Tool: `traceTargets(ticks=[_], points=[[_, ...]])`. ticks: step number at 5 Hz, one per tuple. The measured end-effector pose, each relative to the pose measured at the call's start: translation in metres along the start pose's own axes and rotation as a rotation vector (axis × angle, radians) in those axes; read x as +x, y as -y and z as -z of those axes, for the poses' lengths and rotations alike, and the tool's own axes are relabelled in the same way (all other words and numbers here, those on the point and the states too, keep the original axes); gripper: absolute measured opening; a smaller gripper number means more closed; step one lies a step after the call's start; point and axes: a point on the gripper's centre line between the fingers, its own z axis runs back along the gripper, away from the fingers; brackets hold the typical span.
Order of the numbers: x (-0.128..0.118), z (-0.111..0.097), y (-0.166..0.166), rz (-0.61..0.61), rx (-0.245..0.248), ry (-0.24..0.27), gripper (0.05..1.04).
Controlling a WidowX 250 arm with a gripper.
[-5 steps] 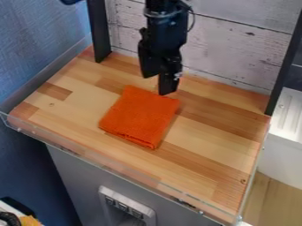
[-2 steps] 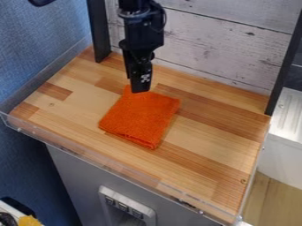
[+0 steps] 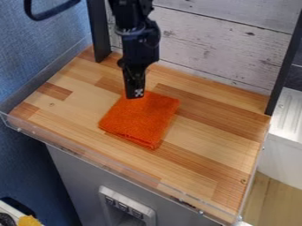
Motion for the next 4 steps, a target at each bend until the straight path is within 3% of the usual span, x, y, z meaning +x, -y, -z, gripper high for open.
traceTargets(ticks=[1,4], points=[[-0.001,0.017,-0.002,0.019,-0.016,-0.009,0.064],[0.000,0.046,-0.001,0.004,-0.051,-0.035,0.059]])
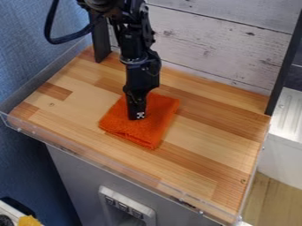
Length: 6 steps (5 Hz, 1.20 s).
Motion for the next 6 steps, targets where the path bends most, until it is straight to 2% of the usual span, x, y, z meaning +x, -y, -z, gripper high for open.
traceTargets(ticks=[1,3,4,5,6], points=[[0.006,0.001,0.003,-0.077,0.014,-0.003,0.059],[0.017,0.003,0.019,-0.346,0.036,-0.032,0.080],[0.019,-0.002,0.032,-0.466,0.016,-0.072,0.229],[0.025,-0.027,0.039,-0.574,0.033,-0.068,0.481],[0.034,-0.046,0.046,-0.667,0.056,-0.051,0.783]])
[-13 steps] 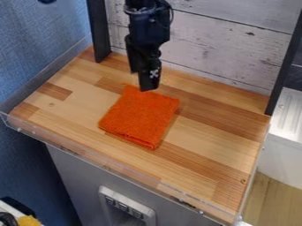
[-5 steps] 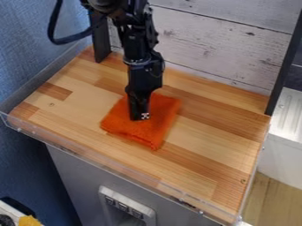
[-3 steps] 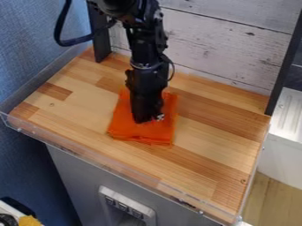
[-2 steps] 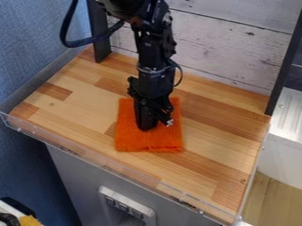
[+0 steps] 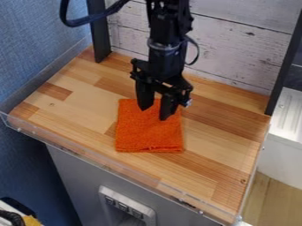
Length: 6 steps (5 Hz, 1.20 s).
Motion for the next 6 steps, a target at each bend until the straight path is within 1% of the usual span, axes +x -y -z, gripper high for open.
traceTargets(ticks=[1,3,4,5,6], points=[[0.005,-0.020,0.005,-0.083,0.013,0.026,0.998],[0.021,-0.051,0.011,-0.189,0.005,0.065,0.995],[0.030,-0.066,0.012,-0.216,-0.014,0.094,0.995],[0.034,-0.073,0.014,-0.232,-0.031,0.102,0.999],[0.039,-0.077,0.016,-0.220,-0.042,0.099,0.999]])
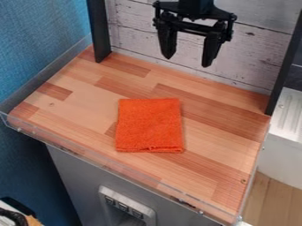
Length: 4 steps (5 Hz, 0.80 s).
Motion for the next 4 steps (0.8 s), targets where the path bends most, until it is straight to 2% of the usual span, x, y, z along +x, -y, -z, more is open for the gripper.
traceTargets(ticks=[3,4], points=[[-0.0011,0.0000,0.0042,0.021,-0.001,-0.062,0.999],[0.0003,-0.0011,0.0039,0.030,0.003,-0.068,0.999]])
